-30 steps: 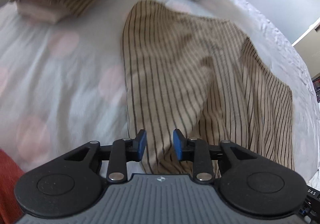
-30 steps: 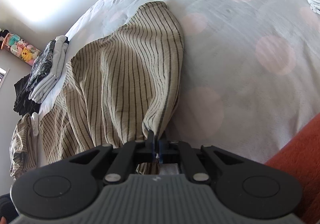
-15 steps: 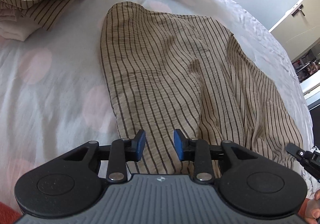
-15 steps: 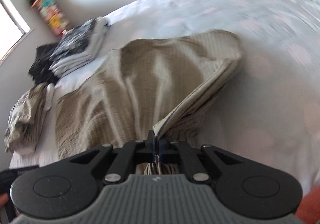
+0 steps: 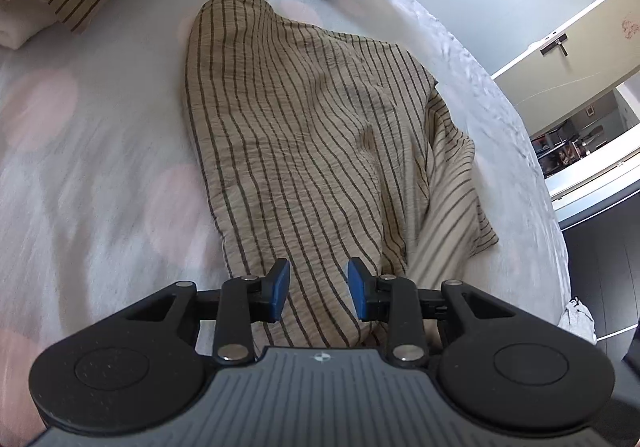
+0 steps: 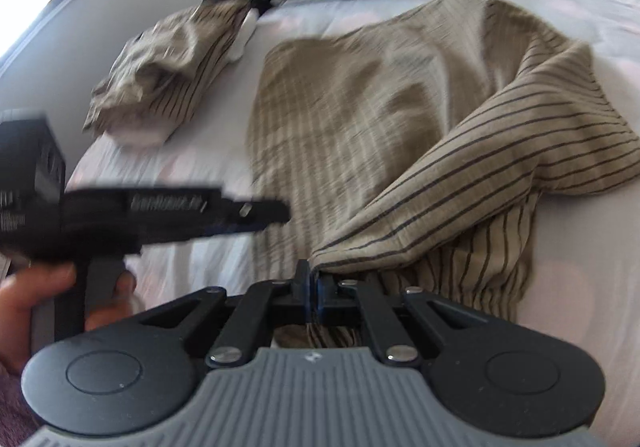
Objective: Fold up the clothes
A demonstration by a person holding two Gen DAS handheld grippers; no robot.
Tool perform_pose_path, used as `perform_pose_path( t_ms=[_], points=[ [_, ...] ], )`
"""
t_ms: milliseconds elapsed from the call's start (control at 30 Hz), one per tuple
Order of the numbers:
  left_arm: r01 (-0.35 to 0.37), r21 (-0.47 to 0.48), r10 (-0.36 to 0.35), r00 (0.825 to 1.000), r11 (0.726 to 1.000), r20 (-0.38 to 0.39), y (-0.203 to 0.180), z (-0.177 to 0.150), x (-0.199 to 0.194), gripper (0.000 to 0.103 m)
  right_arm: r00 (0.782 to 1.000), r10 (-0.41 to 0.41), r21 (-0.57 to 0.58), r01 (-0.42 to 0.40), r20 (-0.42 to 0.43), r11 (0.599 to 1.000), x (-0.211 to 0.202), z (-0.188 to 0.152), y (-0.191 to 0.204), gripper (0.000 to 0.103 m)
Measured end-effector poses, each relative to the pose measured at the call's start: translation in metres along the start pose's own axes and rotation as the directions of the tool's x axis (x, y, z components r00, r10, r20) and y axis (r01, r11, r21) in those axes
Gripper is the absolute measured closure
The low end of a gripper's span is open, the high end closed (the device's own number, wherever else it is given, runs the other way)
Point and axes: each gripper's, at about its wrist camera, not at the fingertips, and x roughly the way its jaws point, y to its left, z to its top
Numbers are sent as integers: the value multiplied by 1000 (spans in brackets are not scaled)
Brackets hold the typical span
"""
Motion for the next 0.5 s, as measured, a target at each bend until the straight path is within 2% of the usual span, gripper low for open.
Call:
perform_pose_path(
  t_ms=[167, 300, 400, 500],
  points=[
    [-19, -20, 19, 1000, 1000, -2, 6, 1, 2, 67, 994, -8, -39, 4, -109, 999, 30, -16, 13, 99],
    [-46, 1, 46, 999, 999, -5, 4, 1, 5, 67, 989, -33, -39, 28, -142, 999, 44, -20, 5, 98],
    [-64, 18, 64, 998, 998, -12, 3, -1, 6, 67, 987, -29, -24, 26, -155, 999, 50, -20, -2, 94],
    [-73, 12, 73, 997, 997, -10, 3, -1, 6, 67, 988, 3, 8, -2, -152, 1000, 46, -15, -9, 81]
  ],
)
